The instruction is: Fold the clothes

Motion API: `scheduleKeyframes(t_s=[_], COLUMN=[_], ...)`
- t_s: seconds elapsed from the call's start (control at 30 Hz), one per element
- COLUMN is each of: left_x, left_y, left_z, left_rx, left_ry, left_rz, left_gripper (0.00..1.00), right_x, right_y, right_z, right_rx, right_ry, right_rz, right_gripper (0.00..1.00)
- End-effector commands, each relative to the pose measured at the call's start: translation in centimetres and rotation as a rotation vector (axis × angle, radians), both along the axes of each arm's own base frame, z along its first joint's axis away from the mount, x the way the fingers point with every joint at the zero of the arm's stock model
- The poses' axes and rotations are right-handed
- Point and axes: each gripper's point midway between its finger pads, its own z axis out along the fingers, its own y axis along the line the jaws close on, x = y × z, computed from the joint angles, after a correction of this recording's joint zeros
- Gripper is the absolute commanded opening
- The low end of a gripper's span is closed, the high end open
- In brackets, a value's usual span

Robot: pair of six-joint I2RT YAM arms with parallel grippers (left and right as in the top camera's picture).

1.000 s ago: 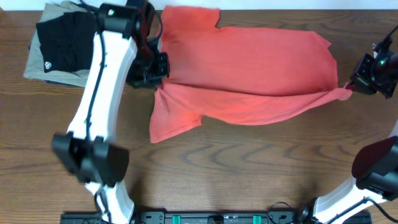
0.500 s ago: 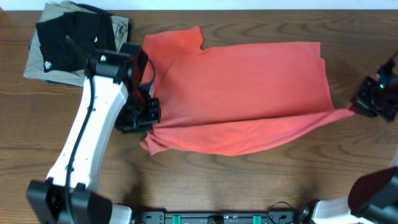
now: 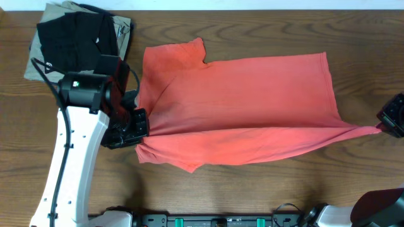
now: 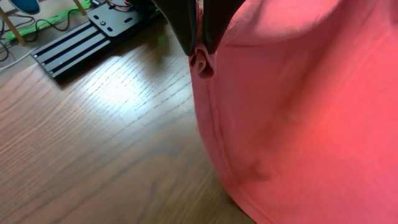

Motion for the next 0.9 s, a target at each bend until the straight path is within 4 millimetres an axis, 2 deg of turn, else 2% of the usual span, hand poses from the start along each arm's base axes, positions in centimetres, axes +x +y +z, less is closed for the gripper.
scheduleKeyframes(t_s=[0.0, 0.4, 0.6, 0.73, 0.87], left_x=[-0.4, 3.3, 5.0, 5.2, 4.2], left_y=[0.4, 0.5, 0.8, 1.6, 2.2], left_z=[0.0, -0.3, -1.1, -2.2, -2.7], left_rx=[0.018, 0.031, 0.04, 0.064, 0.073], left_ry=[0.009, -0.128, -0.139, -0.086, -0.013], left_rz=[0.009, 0.012, 0.03, 0.056, 0.074], left_gripper=[0.06, 0.06, 0.06, 0.06, 0.06], right_x=[-0.4, 1.7, 2.9, 3.6, 3.8], right_y=[-0.2, -1.2, -1.0, -0.8, -0.8], right_z=[0.2, 0.4, -1.5, -3.1, -3.7], right_rx=[-0.017, -0.062, -0.066, -0.062, -0.061], right_ry=[0.001, -0.079, -0.095, -0.105, -0.108], right_rz=[-0.037, -0.068, -0.062, -0.055, -0.067], right_gripper=[0.01, 0.01, 0.01, 0.01, 0.01])
